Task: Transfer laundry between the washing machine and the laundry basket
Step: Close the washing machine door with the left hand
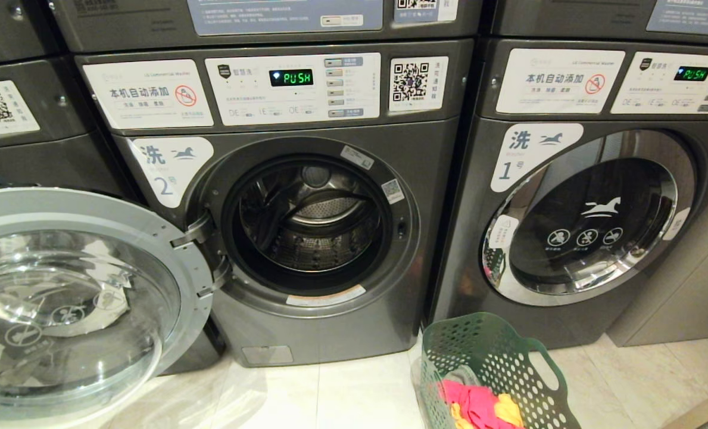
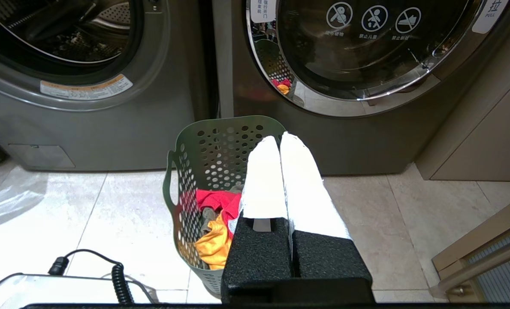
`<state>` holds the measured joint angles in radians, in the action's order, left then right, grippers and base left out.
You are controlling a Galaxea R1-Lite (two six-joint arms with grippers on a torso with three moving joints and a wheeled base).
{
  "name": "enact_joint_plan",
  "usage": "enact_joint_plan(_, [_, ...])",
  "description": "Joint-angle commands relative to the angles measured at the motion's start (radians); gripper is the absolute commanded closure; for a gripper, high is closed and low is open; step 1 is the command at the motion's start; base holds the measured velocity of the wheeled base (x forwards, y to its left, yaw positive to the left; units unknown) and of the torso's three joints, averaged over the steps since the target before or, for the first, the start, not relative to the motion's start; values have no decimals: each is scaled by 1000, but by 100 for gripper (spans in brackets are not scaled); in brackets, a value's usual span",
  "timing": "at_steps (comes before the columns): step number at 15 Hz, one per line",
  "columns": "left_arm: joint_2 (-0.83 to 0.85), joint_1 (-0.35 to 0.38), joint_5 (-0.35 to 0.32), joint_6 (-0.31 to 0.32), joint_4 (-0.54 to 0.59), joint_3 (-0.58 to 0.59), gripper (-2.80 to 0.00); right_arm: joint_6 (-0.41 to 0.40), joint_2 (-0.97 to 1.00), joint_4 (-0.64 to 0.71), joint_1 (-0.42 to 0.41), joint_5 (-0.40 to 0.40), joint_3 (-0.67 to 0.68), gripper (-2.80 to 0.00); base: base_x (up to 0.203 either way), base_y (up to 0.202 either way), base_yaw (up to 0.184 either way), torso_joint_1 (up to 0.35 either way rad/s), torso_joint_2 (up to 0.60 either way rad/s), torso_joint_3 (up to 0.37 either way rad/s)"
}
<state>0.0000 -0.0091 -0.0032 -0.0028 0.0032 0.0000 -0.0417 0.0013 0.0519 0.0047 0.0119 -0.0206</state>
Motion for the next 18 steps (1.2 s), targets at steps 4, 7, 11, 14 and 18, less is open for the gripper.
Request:
enact_joint_plan(4, [0, 0, 0, 0, 0, 0, 0, -7, 0, -1, 0, 0, 1, 0, 0, 0, 0, 0, 0, 0])
enact_joint_plan(7, [0, 0, 0, 0, 0, 0, 0, -9, 0, -1, 0, 0, 1, 0, 0, 0, 0, 0, 0, 0])
enact_joint_plan(11, [0, 0, 0, 0, 0, 0, 0, -3, 0, -1, 1, 0, 1, 0, 2, -1, 60, 2, 2, 2])
enact_joint_plan(14, [0, 0, 0, 0, 0, 0, 0, -1, -1, -1, 1, 0, 1, 0, 2, -8, 202, 2, -1, 2])
enact_joint_plan(18, [0, 0, 0, 0, 0, 0, 0, -1, 0, -1, 0, 1, 1, 0, 2, -7, 156, 2, 2, 4])
